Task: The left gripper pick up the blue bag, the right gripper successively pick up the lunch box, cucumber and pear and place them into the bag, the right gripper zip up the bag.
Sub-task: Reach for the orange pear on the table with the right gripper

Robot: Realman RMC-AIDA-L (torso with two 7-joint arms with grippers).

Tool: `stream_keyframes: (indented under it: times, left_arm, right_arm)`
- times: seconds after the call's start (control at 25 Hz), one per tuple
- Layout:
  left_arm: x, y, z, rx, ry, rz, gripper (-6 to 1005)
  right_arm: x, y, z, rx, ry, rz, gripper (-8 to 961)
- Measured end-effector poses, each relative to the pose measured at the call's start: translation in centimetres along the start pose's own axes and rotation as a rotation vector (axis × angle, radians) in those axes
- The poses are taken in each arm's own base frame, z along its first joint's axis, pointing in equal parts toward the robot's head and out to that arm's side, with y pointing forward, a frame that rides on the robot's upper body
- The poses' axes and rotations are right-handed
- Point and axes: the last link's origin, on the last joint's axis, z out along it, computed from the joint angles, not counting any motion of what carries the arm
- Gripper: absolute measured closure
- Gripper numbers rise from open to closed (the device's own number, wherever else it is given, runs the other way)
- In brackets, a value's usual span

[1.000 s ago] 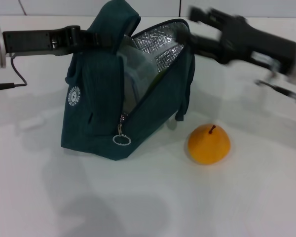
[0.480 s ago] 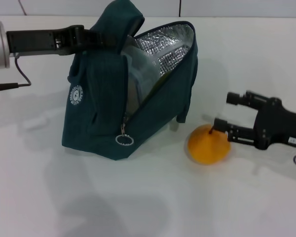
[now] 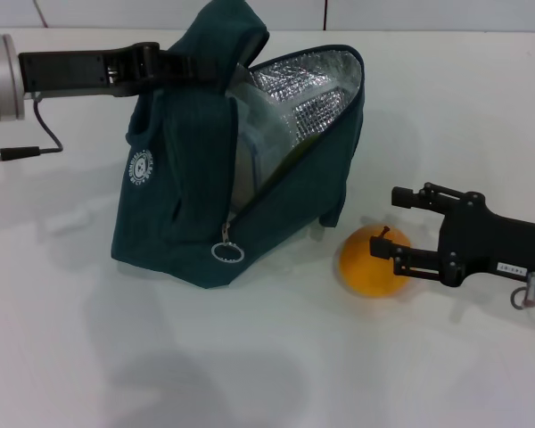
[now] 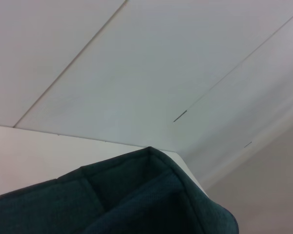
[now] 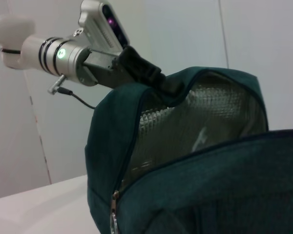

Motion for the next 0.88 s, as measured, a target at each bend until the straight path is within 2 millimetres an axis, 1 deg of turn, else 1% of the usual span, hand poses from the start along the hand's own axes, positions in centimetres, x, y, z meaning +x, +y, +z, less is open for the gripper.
stream_keyframes:
  times: [0.16, 0.28, 0.36, 0.52, 0.88]
  left_arm:
    - [0.0, 0.0, 0.0, -0.001, 0.000, 0.004, 920]
    - [-0.1, 0.0, 0.1, -0.002, 0.000, 0.004, 919]
    - [-0.1, 0.0, 0.1, -0.002, 0.000, 0.004, 919]
    - [0.0, 0.0, 0.1, -0.001, 0.000, 0.005, 919]
    - [-0.1, 0.0, 0.0, 0.000, 0.000, 0.005, 917]
  right_arm:
    - [-0.1, -0.1, 0.2, -0.004, 0.005, -0.023, 280]
    - [0.1, -0.1, 0.8, -0.010, 0.029, -0.029, 296]
    - [0.3, -0.1, 1.3, -0.022, 0.052, -0.029, 373]
    - [0.4, 0.1, 1.6, -0.034, 0.061, -0.035, 527]
    - [0.5, 0.3, 1.5, -0.041, 0.057, -0.042, 579]
